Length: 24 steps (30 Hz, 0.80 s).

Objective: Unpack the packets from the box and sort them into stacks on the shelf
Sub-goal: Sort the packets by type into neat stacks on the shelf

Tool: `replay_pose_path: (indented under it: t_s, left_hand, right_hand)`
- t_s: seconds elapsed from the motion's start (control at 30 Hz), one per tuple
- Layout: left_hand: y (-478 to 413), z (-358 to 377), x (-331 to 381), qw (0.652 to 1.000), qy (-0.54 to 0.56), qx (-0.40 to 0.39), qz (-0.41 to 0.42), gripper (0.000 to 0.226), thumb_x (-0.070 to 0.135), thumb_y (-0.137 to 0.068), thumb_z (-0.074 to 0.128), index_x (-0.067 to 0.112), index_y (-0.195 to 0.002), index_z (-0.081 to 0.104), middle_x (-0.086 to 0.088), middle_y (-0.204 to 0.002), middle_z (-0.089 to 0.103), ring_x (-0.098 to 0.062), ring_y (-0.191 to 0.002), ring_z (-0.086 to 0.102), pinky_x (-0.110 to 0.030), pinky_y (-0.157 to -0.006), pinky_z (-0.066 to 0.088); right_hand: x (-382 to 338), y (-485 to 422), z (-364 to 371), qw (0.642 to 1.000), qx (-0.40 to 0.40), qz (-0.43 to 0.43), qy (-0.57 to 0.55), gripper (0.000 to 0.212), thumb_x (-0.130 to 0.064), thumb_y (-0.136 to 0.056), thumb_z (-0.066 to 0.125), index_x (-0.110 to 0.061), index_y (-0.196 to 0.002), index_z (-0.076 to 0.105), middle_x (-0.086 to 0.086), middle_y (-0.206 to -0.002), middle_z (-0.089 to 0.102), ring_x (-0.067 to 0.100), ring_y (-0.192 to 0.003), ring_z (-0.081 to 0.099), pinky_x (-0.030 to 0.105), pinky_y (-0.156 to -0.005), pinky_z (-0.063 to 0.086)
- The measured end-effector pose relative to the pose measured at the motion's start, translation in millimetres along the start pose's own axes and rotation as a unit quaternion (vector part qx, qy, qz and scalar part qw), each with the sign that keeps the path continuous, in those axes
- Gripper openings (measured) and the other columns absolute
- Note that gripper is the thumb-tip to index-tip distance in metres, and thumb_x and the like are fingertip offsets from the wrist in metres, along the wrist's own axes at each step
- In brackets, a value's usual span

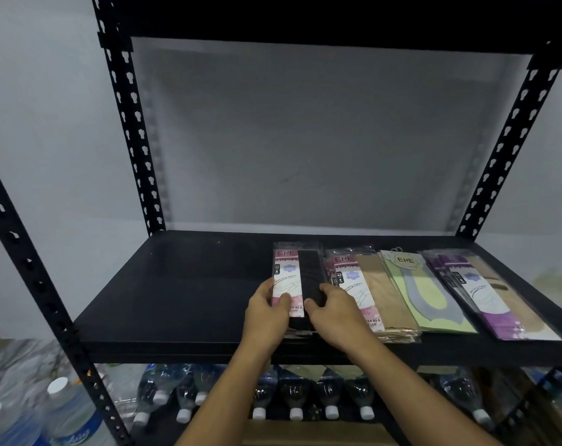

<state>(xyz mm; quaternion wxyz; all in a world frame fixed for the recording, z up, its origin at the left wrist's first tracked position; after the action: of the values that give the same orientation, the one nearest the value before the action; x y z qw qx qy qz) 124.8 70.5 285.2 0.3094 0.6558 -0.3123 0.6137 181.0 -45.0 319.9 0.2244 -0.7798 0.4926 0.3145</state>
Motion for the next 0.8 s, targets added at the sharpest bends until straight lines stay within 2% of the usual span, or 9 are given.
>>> replay_pose_path:
  t_s: [0.07, 0.17, 0.27, 0.4, 0.47, 0.53, 0.7, 0.8]
  left_hand:
    - [0.0, -0.7, -0.3, 1.0, 0.015, 0.003, -0.007, 0.039, 0.006, -0.094, 0.053, 0.021, -0.13, 0.055, 0.003, -0.108, 0.072, -0.015, -0.095, 0.07, -0.039, -0.091, 0.056]
    - [-0.2, -2.3, 0.1, 1.0, 0.027, 0.007, -0.01, 0.039, 0.005, -0.095, 0.052, 0.019, -0.131, 0.054, 0.001, -0.108, 0.072, -0.015, -0.094, 0.071, -0.035, -0.086, 0.057]
    - [2.3, -6.3, 2.5, 1.0, 0.029, 0.005, -0.005, 0.04, 0.003, -0.095, 0.052, 0.018, -0.132, 0.054, -0.001, -0.109, 0.071, -0.014, -0.093, 0.07, -0.027, -0.077, 0.056]
    - [7.3, -16.3, 3.6, 1.0, 0.015, 0.004, 0.005, 0.04, 0.004, -0.095, 0.051, 0.019, -0.133, 0.053, 0.001, -0.109, 0.071, -0.01, -0.091, 0.07, -0.013, -0.062, 0.051]
    - [9.0, -24.0, 2.3, 1.0, 0.003, 0.008, 0.013, 0.041, 0.003, -0.095, 0.051, 0.018, -0.133, 0.054, 0.003, -0.108, 0.071, -0.008, -0.088, 0.07, -0.011, -0.06, 0.051]
    - [11.3, -32.4, 1.3, 1.0, -0.01, 0.006, 0.02, 0.042, 0.003, -0.096, 0.05, 0.019, -0.134, 0.054, 0.003, -0.109, 0.071, -0.007, -0.086, 0.071, -0.012, -0.059, 0.051]
    - [14.5, -57.4, -1.0, 0.998, -0.04, 0.021, 0.042, 0.04, 0.002, -0.095, 0.048, 0.019, -0.131, 0.057, 0.009, -0.104, 0.071, 0.001, -0.081, 0.069, -0.009, -0.06, 0.05]
    - [15.1, -72.5, -2.6, 0.997, -0.05, 0.032, 0.044, 0.04, 0.002, -0.096, 0.048, 0.02, -0.131, 0.057, 0.011, -0.101, 0.071, 0.005, -0.079, 0.068, -0.008, -0.06, 0.049]
  right_hand:
    - [-2.5, 0.3, 0.1, 1.0, -0.003, 0.0, 0.003, 0.047, -0.027, -0.094, 0.052, -0.005, -0.134, 0.046, 0.011, -0.135, 0.049, 0.022, -0.118, 0.052, 0.022, -0.086, 0.038]
    - [-4.7, 1.3, 1.7, 1.0, -0.008, -0.001, 0.006, 0.044, -0.028, -0.094, 0.051, -0.005, -0.131, 0.048, 0.01, -0.132, 0.051, 0.022, -0.112, 0.054, 0.022, -0.083, 0.039]
    - [-5.7, 2.5, 3.8, 1.0, -0.01, -0.003, 0.007, 0.044, -0.029, -0.094, 0.05, -0.006, -0.131, 0.048, 0.01, -0.131, 0.051, 0.022, -0.112, 0.054, 0.024, -0.085, 0.042]
    - [-8.7, 5.8, 10.7, 1.0, -0.015, -0.008, 0.012, 0.049, -0.033, -0.093, 0.05, -0.008, -0.135, 0.045, 0.008, -0.133, 0.049, 0.022, -0.116, 0.052, 0.032, -0.095, 0.046]
    - [-11.1, 8.6, 15.9, 1.0, -0.017, -0.017, 0.011, 0.055, -0.035, -0.094, 0.049, -0.009, -0.141, 0.039, 0.006, -0.139, 0.045, 0.021, -0.123, 0.048, 0.029, -0.099, 0.041]
    - [-13.9, 11.5, 21.8, 0.999, -0.019, -0.029, -0.003, 0.057, -0.035, -0.094, 0.05, -0.01, -0.144, 0.035, 0.005, -0.143, 0.042, 0.019, -0.129, 0.043, 0.022, -0.097, 0.034]
    - [-22.6, 18.7, 40.2, 0.996, -0.023, -0.045, -0.078, 0.06, -0.034, -0.092, 0.056, -0.011, -0.144, 0.037, 0.004, -0.148, 0.04, 0.017, -0.134, 0.04, 0.023, -0.105, 0.034]
    - [-29.1, 21.9, 52.4, 0.993, -0.021, -0.056, -0.101, 0.059, -0.034, -0.092, 0.057, -0.012, -0.144, 0.038, 0.003, -0.148, 0.04, 0.015, -0.134, 0.04, 0.016, -0.1, 0.031]
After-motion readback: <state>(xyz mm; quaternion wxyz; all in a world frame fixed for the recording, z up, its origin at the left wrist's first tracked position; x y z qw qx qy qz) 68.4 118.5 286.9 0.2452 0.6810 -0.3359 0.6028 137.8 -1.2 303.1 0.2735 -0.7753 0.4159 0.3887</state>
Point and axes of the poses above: each hand's wrist, its own y-axis away from the middle knuckle, its own z-axis out of the palm, x = y × z, the point moved 3 cm from there along -y, towards the middle knuckle
